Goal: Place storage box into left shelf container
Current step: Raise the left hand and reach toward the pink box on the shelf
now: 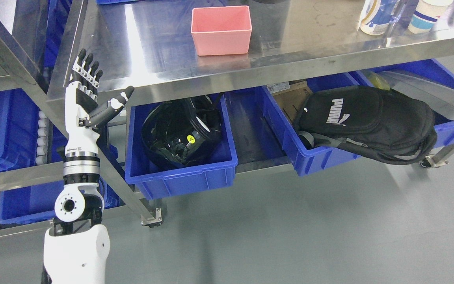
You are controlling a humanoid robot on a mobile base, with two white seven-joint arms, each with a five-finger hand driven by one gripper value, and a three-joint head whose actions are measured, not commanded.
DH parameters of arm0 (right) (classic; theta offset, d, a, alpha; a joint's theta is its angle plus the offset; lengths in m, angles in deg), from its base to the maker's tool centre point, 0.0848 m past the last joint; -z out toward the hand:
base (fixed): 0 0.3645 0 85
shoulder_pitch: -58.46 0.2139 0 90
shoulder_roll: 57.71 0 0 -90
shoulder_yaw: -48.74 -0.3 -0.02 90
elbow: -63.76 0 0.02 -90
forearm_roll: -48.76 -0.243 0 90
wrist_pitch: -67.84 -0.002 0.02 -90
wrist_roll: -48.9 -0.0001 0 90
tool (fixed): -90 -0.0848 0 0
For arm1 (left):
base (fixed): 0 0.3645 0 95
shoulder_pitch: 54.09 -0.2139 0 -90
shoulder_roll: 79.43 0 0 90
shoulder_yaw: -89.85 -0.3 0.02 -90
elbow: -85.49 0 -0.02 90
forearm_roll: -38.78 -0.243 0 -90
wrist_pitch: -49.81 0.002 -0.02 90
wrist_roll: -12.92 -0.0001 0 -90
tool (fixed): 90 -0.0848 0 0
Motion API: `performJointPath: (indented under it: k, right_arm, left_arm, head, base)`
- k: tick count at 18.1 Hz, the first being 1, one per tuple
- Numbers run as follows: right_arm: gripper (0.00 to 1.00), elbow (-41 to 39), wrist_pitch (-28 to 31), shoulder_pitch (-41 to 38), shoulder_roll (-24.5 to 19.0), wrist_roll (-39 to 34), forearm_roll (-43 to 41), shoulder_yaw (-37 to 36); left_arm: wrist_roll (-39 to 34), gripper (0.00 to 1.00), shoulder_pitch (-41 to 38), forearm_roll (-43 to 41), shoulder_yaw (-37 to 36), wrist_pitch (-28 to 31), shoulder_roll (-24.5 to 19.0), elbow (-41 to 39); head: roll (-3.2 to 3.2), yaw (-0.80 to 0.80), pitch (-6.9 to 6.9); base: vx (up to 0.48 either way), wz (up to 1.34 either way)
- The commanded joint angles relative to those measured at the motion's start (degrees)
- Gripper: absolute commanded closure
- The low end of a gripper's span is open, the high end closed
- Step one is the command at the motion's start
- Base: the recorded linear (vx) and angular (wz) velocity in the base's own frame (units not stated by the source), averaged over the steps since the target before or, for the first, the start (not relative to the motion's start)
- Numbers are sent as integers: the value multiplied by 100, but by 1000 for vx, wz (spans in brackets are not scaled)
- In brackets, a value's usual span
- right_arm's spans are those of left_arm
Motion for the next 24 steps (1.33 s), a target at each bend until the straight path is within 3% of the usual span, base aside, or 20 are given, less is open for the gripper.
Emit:
performJointPath:
  k: [1,4,8,11,14,18,20,24]
  right_arm:
    - [0,-100,1,-150,100,-1010,-18,0]
    - [0,-100,1,-150,100,-1010,-18,0]
    - [0,-100,1,-150,100,-1010,-18,0]
    - [0,-100,1,-150,100,-1010,-18,0]
    - [0,-100,1,-150,100,-1010,-18,0]
    - [0,-100,1,-150,100,-1010,-18,0]
    - [0,-100,1,-150,100,-1010,-18,0]
    - [0,-100,1,-150,100,-1010,-18,0]
  left_arm:
    - [321,0,185,2,52,-2,-100,-7]
    - [779,0,598,-7,51,-2,-100,10]
    - [1411,0,1309,2,-18,7,-947,19]
    - [2648,0,1758,-33,-500,7,-1588,28]
    - [3705,0,2057,-576,-1230,7,-2152,133]
    - [4593,1,2548,-1805,-1748,7,-2127,904]
    - [4709,1,2865,-2089,-1995,7,-2057,1292]
    - [5007,2,3419,-2643,-2435,147,-1470,2065]
  head:
    - [0,0,0]
    - [0,0,0]
    - [0,0,0]
    - [0,0,0]
    - [0,0,0]
    - [0,0,0]
    - [0,0,0]
    - [0,0,0]
  base:
    - [129,-60]
    - [130,-61]
    - [117,-32]
    - [108,-27]
    - [88,-30]
    - [40,-3]
    - [18,0]
    - [0,0]
